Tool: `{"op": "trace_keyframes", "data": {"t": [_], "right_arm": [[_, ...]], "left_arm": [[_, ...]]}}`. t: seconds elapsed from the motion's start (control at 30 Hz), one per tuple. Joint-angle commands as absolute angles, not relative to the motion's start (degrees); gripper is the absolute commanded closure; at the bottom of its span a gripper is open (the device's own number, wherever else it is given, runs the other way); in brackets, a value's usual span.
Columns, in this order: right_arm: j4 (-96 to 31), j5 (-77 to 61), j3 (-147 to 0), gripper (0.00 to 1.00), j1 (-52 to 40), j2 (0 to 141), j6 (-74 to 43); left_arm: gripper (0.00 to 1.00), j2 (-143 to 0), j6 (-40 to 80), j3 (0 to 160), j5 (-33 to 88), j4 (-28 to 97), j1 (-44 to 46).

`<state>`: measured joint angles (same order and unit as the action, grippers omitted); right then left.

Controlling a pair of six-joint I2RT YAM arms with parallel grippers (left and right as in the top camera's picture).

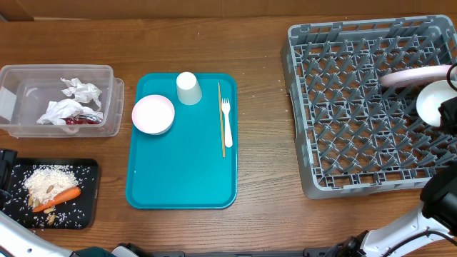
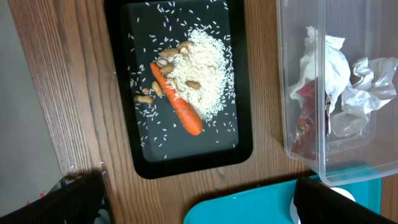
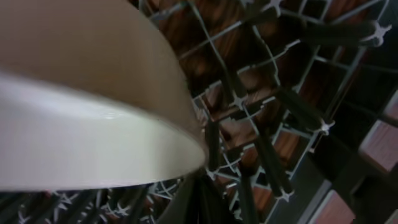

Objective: Sort waste into correct bins and load items into the dishwasher

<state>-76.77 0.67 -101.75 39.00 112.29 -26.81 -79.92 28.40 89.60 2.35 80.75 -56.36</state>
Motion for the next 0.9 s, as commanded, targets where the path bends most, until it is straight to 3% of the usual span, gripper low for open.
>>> {"op": "trace_keyframes", "data": {"t": [0.0,0.27,0.33,0.4,0.6,0.8,0.87], "right_arm": [[-78.1,1.1,-102.0,0.96,39.2,108.7,-28.6],[-77.5,-4.2,-102.0,0.96,39.1,97.7,-28.3],[-74.0,-4.2,-102.0,0.79,39.1,96.3,-25.0],[-71.4,-4.2,-102.0,0.70,39.1,96.7,-21.5],[-66.2,-11.4,-102.0,0.61,38.1,102.3,-2.7],[-66.0,-11.7,-102.0,0.42,38.2,108.3,7.9],[-65.8,-11.7,-102.0,0.42,38.2,109.4,8.7]], "left_arm": [[0.00,-79.4,28.8,89.7,2.6,80.8,-56.6],[0.00,-79.4,28.8,89.7,2.6,80.7,-56.6],[0.00,-79.4,28.8,89.7,2.6,80.7,-56.6],[0.00,-79.4,28.8,89.7,2.6,80.8,-56.6],[0.00,-79.4,28.8,89.7,2.6,80.8,-56.6],[0.00,-79.4,28.8,89.7,2.6,80.8,-56.6],[0.00,-79.4,28.8,89.7,2.6,80.8,-56.6]]}}
